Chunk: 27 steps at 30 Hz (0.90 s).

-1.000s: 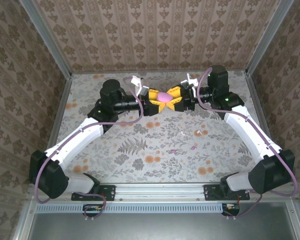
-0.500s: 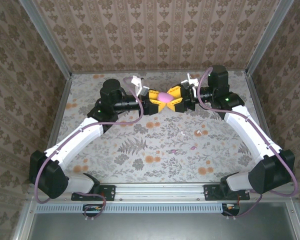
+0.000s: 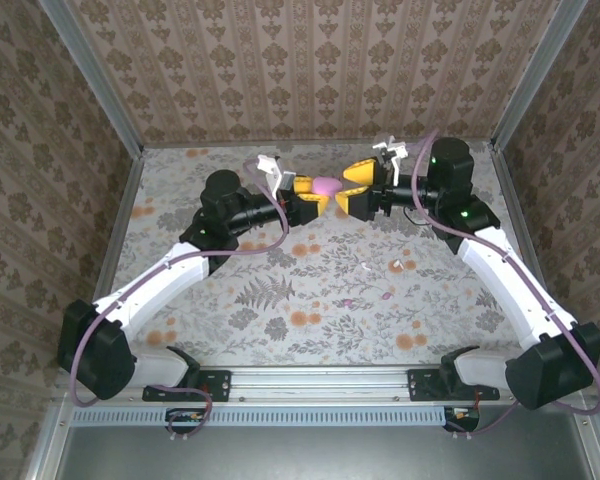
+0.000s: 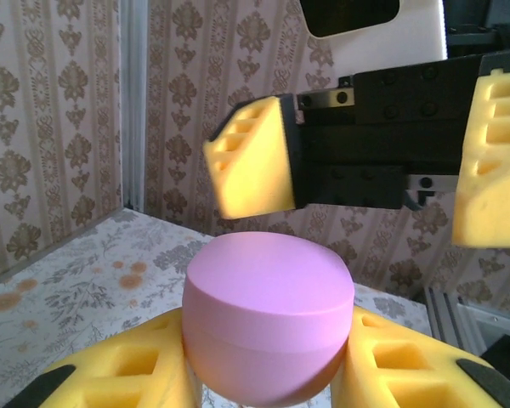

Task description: Insert wireless bluetooth earbuds into charging case

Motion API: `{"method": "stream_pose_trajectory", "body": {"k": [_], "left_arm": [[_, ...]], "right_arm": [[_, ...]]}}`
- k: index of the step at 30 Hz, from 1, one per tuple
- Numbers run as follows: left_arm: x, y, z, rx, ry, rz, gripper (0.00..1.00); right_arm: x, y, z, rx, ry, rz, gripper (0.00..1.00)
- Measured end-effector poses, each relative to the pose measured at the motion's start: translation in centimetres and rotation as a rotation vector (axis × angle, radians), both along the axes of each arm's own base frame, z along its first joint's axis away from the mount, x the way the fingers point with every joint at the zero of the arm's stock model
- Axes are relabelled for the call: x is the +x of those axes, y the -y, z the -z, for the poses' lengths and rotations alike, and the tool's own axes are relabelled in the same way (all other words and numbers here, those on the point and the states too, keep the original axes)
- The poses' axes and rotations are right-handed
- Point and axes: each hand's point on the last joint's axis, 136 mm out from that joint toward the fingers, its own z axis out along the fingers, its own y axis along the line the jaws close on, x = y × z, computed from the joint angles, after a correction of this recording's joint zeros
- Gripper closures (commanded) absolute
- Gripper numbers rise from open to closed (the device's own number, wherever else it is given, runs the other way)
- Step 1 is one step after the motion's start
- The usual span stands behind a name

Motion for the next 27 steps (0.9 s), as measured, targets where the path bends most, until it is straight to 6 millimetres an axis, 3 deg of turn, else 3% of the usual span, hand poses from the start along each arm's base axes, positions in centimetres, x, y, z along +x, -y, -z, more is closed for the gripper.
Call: {"method": "stream_pose_trajectory", "body": {"k": [7, 16, 23, 27], "left_arm": [[-0.1, 0.1, -1.0, -0.043, 0.024, -0.008, 0.62], [-1.1, 0.9, -1.1, -0.048, 0.028, 0.020, 0.62], [-1.0, 0.9, -1.0, -0.044, 0.031, 0.013, 0.62], [-1.0, 0.9, -0.6, -0.028, 0.028, 0.015, 0.62]], "right_arm": [[0.4, 0.4, 1.1, 0.018, -0.178, 0.070, 0.26], [0.0, -0.1, 2.1, 0.003, -0.232, 0.059, 0.27], [0.3, 0.0, 2.1, 0.010, -0.252, 0.079, 0.26], [0.9, 0.3, 1.0, 0.026, -0.250, 0.109, 0.26]]}}
